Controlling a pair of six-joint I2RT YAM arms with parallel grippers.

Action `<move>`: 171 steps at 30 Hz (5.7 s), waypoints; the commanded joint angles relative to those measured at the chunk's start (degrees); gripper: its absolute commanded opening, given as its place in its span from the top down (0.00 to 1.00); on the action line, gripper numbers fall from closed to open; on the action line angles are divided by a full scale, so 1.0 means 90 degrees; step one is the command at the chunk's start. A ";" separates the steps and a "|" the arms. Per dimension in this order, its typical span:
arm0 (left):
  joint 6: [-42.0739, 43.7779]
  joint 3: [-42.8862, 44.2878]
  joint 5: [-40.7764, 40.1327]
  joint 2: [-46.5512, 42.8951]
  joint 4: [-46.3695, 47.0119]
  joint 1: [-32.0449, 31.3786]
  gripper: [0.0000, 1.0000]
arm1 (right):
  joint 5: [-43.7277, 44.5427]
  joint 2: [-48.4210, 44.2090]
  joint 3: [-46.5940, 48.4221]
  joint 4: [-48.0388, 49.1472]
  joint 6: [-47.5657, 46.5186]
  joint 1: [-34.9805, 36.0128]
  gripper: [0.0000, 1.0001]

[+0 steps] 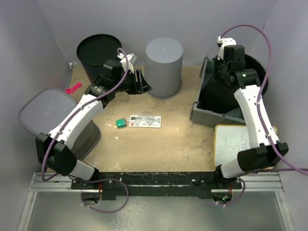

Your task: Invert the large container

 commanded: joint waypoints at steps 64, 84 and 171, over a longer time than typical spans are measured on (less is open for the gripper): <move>-0.1527 -0.2408 0.0432 -0.3487 -0.1705 0.1574 0.41 | -0.3173 -0.4736 -0.9006 0.8632 0.8063 0.2023 1.00; -0.2264 -0.4203 0.1692 -0.3911 -0.0708 0.1573 0.41 | -0.3231 -0.5033 -0.7104 0.4185 0.5805 0.2022 0.40; -0.5003 -0.2689 0.1998 -0.3341 0.4105 0.0607 0.44 | -0.3892 -0.1749 -1.0131 0.9636 0.8521 0.3224 0.39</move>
